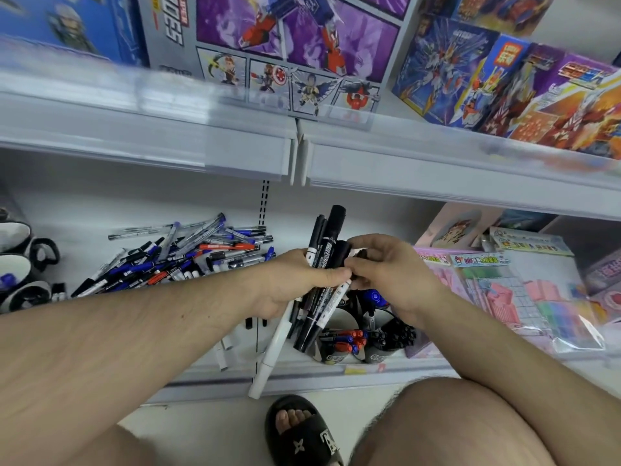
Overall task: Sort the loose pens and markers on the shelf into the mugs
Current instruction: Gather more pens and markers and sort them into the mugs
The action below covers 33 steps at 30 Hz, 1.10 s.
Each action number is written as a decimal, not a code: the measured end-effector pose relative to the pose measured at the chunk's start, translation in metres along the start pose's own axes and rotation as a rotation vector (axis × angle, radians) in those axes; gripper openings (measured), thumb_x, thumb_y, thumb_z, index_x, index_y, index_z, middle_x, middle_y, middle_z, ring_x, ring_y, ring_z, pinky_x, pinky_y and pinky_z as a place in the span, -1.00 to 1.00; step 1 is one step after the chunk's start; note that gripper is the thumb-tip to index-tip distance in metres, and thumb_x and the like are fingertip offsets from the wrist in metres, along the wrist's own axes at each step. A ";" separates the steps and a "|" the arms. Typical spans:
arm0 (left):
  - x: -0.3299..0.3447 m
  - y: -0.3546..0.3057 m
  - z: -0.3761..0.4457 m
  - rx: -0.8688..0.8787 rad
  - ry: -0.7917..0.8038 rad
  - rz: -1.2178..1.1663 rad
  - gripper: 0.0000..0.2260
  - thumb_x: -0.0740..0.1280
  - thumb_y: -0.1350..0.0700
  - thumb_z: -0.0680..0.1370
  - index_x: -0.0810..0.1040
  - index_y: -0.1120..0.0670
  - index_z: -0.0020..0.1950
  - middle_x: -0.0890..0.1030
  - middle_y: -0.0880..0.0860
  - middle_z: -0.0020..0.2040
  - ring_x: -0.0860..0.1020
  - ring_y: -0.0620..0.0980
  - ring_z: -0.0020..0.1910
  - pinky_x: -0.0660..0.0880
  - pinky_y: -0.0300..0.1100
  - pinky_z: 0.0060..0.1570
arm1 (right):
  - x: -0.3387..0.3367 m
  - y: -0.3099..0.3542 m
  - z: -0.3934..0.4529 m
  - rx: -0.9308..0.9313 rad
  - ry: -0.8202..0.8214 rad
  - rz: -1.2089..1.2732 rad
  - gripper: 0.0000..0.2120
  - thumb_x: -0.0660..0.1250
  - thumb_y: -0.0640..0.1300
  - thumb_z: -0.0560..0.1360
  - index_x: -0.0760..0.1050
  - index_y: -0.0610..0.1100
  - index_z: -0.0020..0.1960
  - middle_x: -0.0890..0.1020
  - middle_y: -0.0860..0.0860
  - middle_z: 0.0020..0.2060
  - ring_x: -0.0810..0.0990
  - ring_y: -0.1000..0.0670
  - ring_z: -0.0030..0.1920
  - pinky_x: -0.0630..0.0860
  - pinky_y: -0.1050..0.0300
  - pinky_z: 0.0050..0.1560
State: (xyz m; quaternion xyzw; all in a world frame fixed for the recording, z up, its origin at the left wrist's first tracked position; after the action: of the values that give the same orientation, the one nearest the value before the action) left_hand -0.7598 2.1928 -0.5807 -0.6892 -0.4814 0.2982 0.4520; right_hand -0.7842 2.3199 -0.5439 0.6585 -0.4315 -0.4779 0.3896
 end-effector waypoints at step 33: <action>0.013 0.022 0.023 -0.056 0.051 0.245 -0.89 0.41 0.16 0.54 0.55 0.07 -0.18 0.69 0.14 -0.18 0.63 -0.01 0.04 0.39 -0.38 -0.19 | -0.051 -0.192 0.043 -0.011 0.079 -1.268 -0.52 -0.10 0.22 0.65 0.44 0.17 0.39 0.04 0.13 0.57 -0.18 -0.02 0.59 -0.28 -0.17 0.49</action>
State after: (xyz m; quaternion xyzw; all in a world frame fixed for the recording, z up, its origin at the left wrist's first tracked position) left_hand -0.7661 2.2098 -0.6099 -0.7625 -0.3904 0.3200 0.4047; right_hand -0.7964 2.4259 -0.7166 0.8012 0.0594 -0.5933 0.0497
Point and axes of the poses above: each hand's wrist, its own z-axis towards the middle knuckle, its own x-axis out of the palm, y = z × x, the point moved 9 cm from there along z, towards the middle knuckle
